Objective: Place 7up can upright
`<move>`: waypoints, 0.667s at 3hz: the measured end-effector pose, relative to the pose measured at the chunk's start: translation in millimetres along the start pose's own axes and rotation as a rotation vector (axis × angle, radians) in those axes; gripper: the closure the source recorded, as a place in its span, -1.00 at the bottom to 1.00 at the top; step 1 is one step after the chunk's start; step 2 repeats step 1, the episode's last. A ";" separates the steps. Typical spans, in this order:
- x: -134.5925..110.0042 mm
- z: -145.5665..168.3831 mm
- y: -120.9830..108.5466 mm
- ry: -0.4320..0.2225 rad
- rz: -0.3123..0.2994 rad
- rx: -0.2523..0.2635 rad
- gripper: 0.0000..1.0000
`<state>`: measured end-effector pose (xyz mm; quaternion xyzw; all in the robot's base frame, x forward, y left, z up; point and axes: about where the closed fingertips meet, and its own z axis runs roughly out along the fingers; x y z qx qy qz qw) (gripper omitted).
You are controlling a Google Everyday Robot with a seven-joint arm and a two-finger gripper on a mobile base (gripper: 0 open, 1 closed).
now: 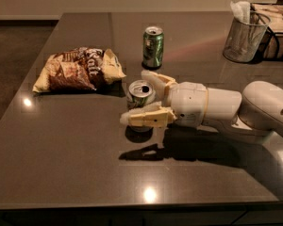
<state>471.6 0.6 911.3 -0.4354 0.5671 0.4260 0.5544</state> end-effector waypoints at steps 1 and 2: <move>0.0 0.1 0.0 0.000 0.000 0.000 -1.00; 0.0 0.1 0.0 0.000 0.000 0.000 -1.00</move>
Offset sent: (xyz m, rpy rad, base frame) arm 0.0000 0.0000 0.0000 0.0000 0.0000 0.0000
